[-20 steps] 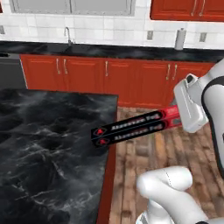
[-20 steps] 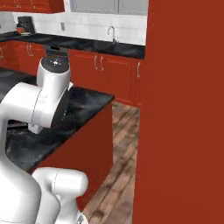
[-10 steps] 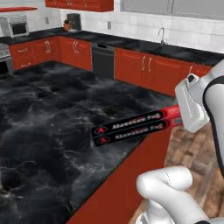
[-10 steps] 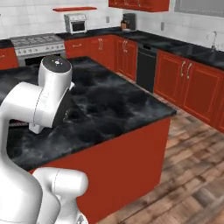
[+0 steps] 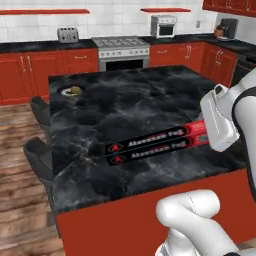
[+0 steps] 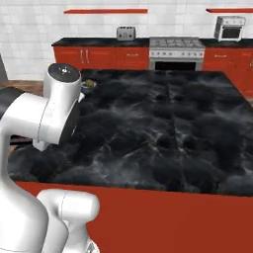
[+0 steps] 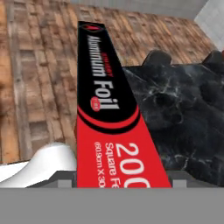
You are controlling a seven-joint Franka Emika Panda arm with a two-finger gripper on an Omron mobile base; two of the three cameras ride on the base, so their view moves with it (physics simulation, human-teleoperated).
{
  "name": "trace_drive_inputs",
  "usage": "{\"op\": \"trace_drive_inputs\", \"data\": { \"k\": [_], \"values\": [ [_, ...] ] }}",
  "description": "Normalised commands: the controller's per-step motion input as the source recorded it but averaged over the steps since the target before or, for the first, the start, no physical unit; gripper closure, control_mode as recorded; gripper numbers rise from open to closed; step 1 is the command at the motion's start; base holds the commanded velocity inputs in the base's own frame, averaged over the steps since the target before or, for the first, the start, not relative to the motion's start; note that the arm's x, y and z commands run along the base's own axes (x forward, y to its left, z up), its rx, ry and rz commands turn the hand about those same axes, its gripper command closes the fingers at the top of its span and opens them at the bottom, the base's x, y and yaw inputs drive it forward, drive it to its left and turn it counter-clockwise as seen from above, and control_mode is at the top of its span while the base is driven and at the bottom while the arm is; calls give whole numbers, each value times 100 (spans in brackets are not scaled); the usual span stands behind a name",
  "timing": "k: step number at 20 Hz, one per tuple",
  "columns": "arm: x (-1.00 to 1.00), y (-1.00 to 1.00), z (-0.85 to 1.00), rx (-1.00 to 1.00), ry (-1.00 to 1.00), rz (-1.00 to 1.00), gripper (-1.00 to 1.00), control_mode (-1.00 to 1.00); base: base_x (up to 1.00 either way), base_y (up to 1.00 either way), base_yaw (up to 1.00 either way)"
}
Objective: Retrieve the tupperware and aluminum foil from the cabinet and place them on the dining counter near the plate with lemon wedge and potato to prepare for storing leftovers.
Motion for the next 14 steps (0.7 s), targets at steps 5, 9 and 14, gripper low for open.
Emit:
{"op": "trace_drive_inputs", "data": {
  "k": [5,9,14],
  "values": [
    [0,0,0,0,0,0,100,100,-1,79,77],
    [0,0,0,0,0,0,100,100,0,100,58],
    [0,0,0,0,0,0,100,100,0,100,47]
  ]
}}
